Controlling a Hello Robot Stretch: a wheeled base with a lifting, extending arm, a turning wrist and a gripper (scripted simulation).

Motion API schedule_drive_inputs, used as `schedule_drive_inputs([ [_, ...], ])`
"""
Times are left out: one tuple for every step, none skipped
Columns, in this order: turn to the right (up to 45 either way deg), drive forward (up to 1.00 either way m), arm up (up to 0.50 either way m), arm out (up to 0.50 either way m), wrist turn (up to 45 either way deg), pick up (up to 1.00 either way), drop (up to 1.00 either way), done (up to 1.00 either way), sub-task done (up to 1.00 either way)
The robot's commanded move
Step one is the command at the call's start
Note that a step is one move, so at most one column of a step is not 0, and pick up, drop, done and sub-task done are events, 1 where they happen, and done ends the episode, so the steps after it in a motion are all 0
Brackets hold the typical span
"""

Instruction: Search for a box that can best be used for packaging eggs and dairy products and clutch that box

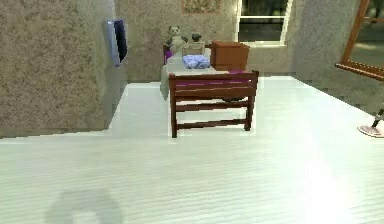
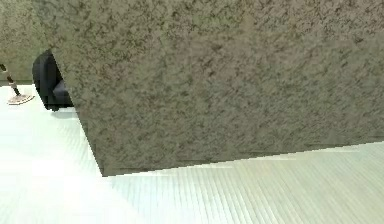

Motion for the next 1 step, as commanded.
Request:
schedule_drive_inputs([
  [3.0,0.00,0.00,0.00,0.0,0.00,0.00,0.00,0.00],
])
